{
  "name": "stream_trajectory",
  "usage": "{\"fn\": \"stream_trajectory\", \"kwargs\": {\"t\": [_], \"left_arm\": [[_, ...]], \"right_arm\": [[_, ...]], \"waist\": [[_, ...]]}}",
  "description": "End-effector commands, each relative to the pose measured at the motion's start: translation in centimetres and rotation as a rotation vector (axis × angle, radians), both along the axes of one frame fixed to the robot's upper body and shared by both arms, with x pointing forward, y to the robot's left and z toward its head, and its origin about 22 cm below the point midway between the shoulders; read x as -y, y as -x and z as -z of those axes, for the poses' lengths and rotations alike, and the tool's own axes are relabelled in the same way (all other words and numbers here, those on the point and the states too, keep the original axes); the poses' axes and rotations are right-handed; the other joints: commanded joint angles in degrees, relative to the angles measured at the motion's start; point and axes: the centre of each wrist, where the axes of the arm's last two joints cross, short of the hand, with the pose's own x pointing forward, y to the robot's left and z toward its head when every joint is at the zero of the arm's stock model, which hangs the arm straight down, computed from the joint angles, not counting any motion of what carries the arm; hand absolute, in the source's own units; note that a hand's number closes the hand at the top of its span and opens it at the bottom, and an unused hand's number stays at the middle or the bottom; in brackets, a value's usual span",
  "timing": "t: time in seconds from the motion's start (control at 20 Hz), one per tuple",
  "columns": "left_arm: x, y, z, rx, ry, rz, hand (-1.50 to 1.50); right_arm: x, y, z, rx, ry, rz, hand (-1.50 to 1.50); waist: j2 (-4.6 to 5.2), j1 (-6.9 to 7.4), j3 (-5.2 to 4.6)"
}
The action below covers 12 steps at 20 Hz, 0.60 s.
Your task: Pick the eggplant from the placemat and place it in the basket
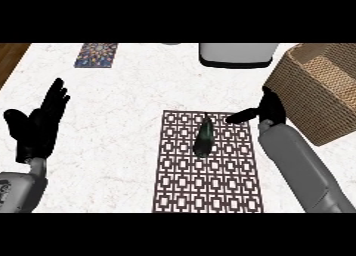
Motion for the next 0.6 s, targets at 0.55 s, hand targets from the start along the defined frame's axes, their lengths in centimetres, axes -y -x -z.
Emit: {"fn": "stream_trajectory", "kwargs": {"t": [0.55], "left_arm": [[-1.4,2.0,0.6,0.006,0.007,-0.022,0.00]], "right_arm": [[-5.2,1.9,-11.4,-0.169,-0.094,-0.036,-1.50]], "waist": [[0.18,-1.78,0.56]]}}
